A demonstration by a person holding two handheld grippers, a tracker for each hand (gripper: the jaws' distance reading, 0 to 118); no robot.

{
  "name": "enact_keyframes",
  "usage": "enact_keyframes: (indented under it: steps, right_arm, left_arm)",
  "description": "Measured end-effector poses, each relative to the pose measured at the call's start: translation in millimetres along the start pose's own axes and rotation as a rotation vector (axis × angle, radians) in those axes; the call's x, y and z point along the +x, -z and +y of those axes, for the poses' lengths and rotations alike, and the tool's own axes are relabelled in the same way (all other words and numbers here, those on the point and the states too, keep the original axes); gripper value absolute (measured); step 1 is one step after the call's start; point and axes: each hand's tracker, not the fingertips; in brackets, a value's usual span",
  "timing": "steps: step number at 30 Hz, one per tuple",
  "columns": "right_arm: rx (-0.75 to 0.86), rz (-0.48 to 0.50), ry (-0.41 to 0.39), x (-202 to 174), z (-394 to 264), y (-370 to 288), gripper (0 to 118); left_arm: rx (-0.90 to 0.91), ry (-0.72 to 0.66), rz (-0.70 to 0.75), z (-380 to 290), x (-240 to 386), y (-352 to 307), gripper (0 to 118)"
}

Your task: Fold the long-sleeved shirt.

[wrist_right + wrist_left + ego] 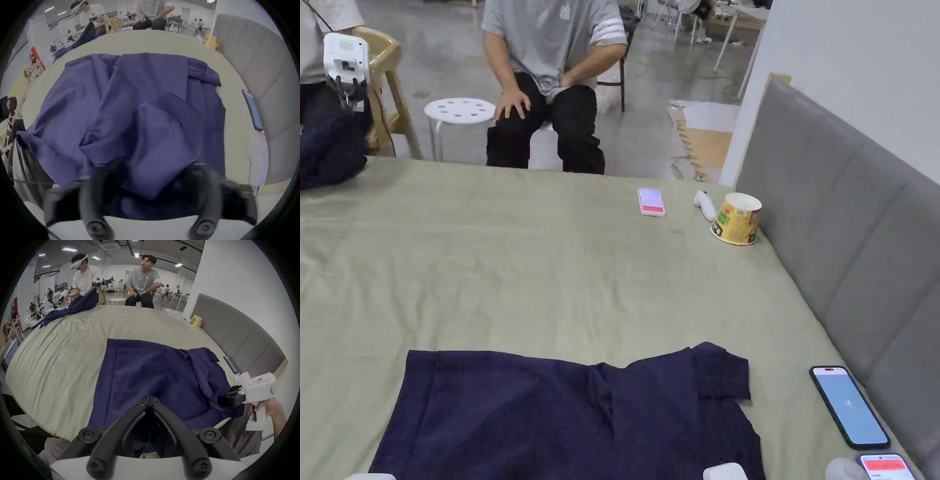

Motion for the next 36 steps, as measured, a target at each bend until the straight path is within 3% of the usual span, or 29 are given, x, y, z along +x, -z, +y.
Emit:
enact_keyframes:
  steps: [1, 3, 4, 5, 6, 7, 8, 12, 15, 16, 17, 18, 19, 20, 21, 27, 30, 33, 35, 36]
  right_arm:
    - [0.021, 0.016, 0.017, 4.3, 3.9, -8.9, 110]
    - [0.126, 0.064, 0.088, 14.7, 14.8, -32.3, 108]
    - [0.158, 0.071, 0.114, 19.2, 22.8, -40.7, 101]
    - [0.187, 0.072, 0.131, 24.3, 33.6, -50.1, 82]
    - [0.22, 0.072, 0.134, 29.0, 46.2, -58.5, 53]
    - [0.245, 0.06, 0.114, 33.9, 57.7, -62.9, 6]
    - [0.26, 0.028, 0.085, 36.4, 72.8, -65.7, 0]
    - [0.294, -0.017, 0.018, 52.0, 138.7, -59.5, 0]
    - [0.306, -0.032, 0.041, 67.3, 186.7, -43.3, 0]
    - [0.296, -0.031, 0.087, 72.4, 200.1, -36.7, 2]
    - [0.287, -0.024, 0.13, 77.2, 213.9, -28.9, 16]
    - [0.274, -0.007, 0.149, 81.1, 224.9, -19.9, 45]
    - [0.252, -0.001, 0.152, 84.0, 233.8, -10.0, 83]
    - [0.219, 0.007, 0.156, 85.8, 242.3, 2.5, 102]
    - [0.184, 0.017, 0.155, 87.0, 249.8, 16.1, 105]
    - [-0.068, -0.068, 0.144, 88.8, 258.0, 103.0, 75]
    - [-0.115, -0.085, 0.167, 90.8, 248.1, 130.9, 68]
    - [-0.114, -0.052, 0.19, 89.2, 236.5, 143.9, 53]
    - [-0.096, -0.018, 0.19, 86.1, 240.5, 132.7, 9]
    - [-0.089, 0.031, 0.161, 82.1, 240.4, 131.3, 9]
  left_arm:
    - [-0.002, 0.003, -0.002, -0.2, 0.6, 0.7, 4]
    - [-0.009, 0.006, -0.005, 0.6, 0.8, 4.2, 4]
    - [-0.014, 0.007, -0.006, 1.1, 0.8, 6.4, 4]
    - [-0.02, 0.009, -0.003, 1.8, 2.3, 8.4, 4]
    - [-0.026, 0.011, -0.001, 2.6, 2.6, 11.4, 4]
    - [-0.031, 0.013, 0.0, 3.5, 2.9, 14.1, 4]
    - [-0.035, 0.014, 0.0, 4.5, 3.3, 16.7, 4]
    - [-0.043, 0.017, -0.008, 9.6, 5.4, 25.2, 4]
    - [-0.044, 0.021, -0.006, 12.7, 4.6, 29.7, 4]
    - [-0.045, 0.02, -0.003, 13.7, 4.2, 31.1, 4]
    - [-0.046, 0.018, -0.002, 14.9, 2.8, 32.4, 4]
    - [-0.047, 0.013, 0.0, 15.7, 1.5, 33.9, 4]
    - [-0.049, 0.007, 0.002, 16.5, 0.3, 35.3, 4]
    - [-0.051, 0.003, 0.006, 17.5, -1.1, 37.2, 4]
    - [-0.053, 0.001, 0.01, 18.1, -3.4, 39.4, 4]
    - [-0.061, -0.003, 0.029, 23.9, -9.3, 46.0, 4]
    - [-0.06, -0.006, 0.035, 25.4, -12.5, 46.4, 4]
    - [-0.067, -0.004, 0.046, 25.7, -13.5, 47.6, 4]
    - [-0.073, 0.0, 0.051, 25.3, -14.8, 49.6, 4]
    - [-0.076, 0.001, 0.051, 25.7, -15.7, 51.6, 4]
